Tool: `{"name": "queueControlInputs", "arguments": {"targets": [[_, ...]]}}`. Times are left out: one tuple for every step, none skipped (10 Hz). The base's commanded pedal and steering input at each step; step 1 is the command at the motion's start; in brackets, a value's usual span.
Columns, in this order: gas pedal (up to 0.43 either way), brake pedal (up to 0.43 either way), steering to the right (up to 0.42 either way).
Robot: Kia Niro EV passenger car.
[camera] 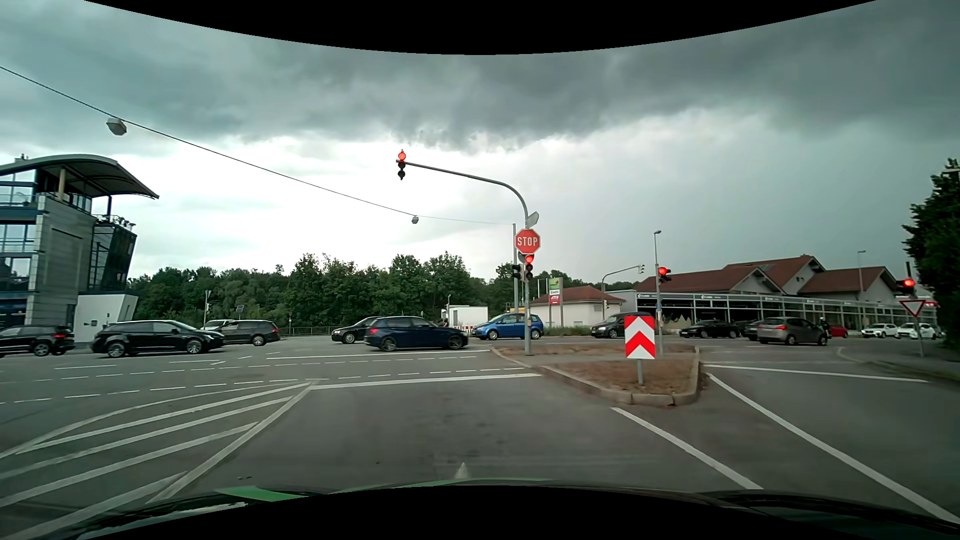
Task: Follow the waypoints while adhering to traffic rules and regulations
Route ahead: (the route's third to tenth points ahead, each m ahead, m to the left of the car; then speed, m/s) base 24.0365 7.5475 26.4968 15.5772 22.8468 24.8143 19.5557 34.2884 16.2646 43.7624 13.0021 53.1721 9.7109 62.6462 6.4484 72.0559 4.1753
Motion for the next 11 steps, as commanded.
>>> {"name": "queueControlInputs", "arguments": {"targets": [[0.0, 0.165, -0.095], [0.0, 0.177, -0.095], [0.0, 0.195, -0.095], [0.0, 0.207, -0.095], [0.0, 0.213, -0.095], [0.0, 0.22, -0.096], [0.0, 0.232, -0.096], [0.0, 0.232, -0.096], [0.0, 0.232, -0.096], [0.0, 0.232, -0.096], [0.0, 0.232, -0.096]]}}
